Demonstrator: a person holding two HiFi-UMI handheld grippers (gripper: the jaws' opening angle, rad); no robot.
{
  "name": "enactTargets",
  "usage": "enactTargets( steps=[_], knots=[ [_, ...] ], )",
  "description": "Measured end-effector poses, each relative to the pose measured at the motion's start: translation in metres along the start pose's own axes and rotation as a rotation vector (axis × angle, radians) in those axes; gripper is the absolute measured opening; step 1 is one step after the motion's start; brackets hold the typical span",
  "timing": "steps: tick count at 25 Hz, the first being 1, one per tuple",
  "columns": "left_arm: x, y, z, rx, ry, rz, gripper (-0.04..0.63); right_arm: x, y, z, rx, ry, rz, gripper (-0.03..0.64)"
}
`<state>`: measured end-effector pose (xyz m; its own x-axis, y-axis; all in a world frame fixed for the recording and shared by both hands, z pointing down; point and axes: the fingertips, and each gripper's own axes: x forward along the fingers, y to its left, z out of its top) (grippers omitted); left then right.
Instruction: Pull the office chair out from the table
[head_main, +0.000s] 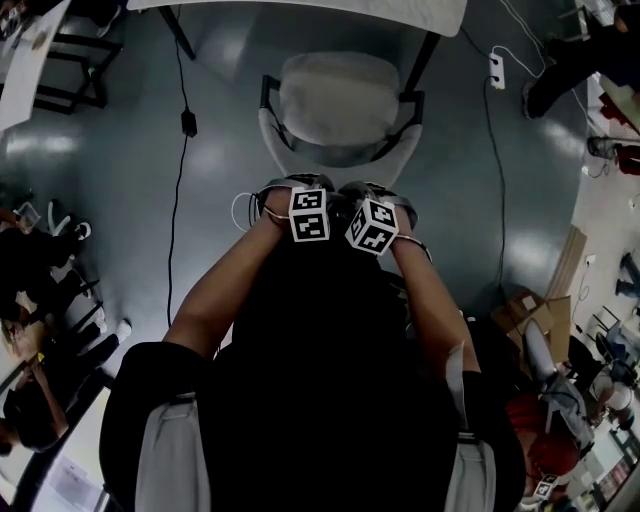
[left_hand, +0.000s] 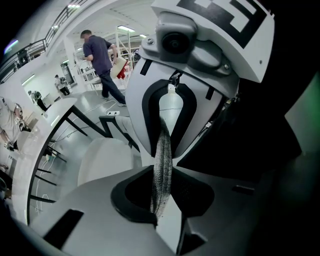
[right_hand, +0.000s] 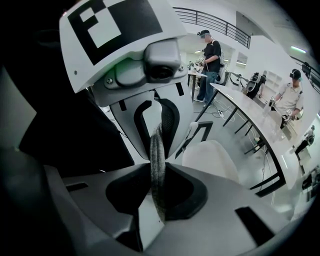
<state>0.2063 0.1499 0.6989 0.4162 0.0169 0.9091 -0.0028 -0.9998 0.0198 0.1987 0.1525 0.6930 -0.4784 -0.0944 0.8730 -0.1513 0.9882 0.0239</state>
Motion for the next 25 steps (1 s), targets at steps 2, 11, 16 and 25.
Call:
enactTargets(
  steps=[2, 11, 16, 25],
  knots=[
    [-0.001, -0.006, -0.001, 0.002, 0.0, -0.001, 0.083, 0.0, 0.006, 0.001, 0.004, 0.001, -0.003, 0.081],
    [-0.005, -0.042, -0.013, 0.011, 0.003, -0.015, 0.084, 0.003, 0.044, 0.006, 0.027, 0.001, -0.003, 0.08],
    [-0.007, -0.063, -0.019, 0.017, 0.0, -0.024, 0.084, 0.005, 0.066, 0.008, 0.047, 0.005, -0.001, 0.08],
    [-0.011, -0.09, -0.025, 0.038, -0.013, -0.036, 0.086, 0.005, 0.093, 0.013, 0.084, 0.01, -0.02, 0.08]
  ],
)
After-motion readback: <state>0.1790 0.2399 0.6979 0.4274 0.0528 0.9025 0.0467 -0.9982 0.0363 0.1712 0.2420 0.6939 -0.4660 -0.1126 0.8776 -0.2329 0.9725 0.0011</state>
